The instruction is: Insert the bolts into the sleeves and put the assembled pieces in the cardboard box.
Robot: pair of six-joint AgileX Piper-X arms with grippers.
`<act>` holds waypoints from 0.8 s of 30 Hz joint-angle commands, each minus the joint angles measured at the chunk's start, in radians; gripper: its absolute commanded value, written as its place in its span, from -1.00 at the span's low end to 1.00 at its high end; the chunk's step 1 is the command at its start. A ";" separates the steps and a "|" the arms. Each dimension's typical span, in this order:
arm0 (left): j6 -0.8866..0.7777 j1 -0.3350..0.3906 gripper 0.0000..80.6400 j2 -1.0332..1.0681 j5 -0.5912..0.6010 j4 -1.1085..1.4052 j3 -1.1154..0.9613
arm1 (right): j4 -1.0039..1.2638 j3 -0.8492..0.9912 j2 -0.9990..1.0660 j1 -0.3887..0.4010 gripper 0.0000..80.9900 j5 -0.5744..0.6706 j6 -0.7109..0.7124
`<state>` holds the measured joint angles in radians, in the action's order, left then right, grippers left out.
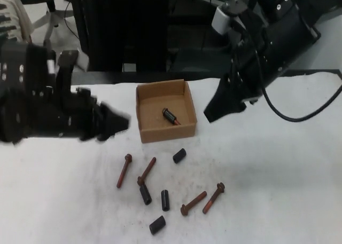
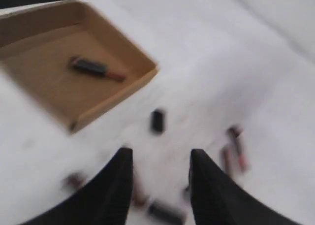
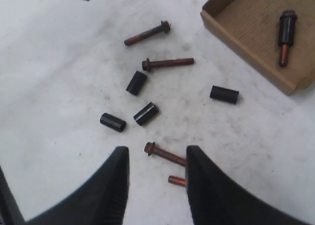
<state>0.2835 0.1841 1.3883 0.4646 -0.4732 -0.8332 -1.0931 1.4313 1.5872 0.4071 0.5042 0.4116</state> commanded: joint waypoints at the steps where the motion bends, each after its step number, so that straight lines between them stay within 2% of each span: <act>1: 0.117 0.021 -0.11 -0.014 -0.181 -0.168 -0.040 | -0.042 0.002 -0.004 -0.003 -0.10 0.035 0.008; 4: 0.010 0.047 -0.11 -0.017 -0.126 -0.174 -0.064 | -0.051 0.002 -0.004 0.002 -0.10 0.054 0.008; 7: -0.007 0.084 -0.11 -0.017 -0.121 -0.177 -0.091 | -0.082 -0.007 -0.004 0.002 -0.10 0.047 0.008; 12: 0.000 0.154 -0.11 -0.017 -0.179 -0.242 -0.136 | -0.132 -0.079 -0.004 -0.019 -0.10 0.040 0.016; 15: 0.029 0.195 -0.11 -0.017 -0.256 -0.293 -0.148 | -0.141 -0.145 -0.001 -0.028 -0.10 0.012 0.018; 20: 0.001 0.207 -0.11 -0.002 -0.314 -0.323 -0.148 | -0.154 -0.242 -0.004 -0.036 -0.10 -0.026 0.007; 24: -0.002 0.207 -0.11 0.068 -0.314 -0.322 -0.168 | -0.181 -0.255 -0.010 -0.034 -0.10 0.025 0.007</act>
<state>0.2920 0.3865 1.4419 0.1620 -0.7891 -0.9824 -1.2396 1.1912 1.5898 0.3767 0.4794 0.4189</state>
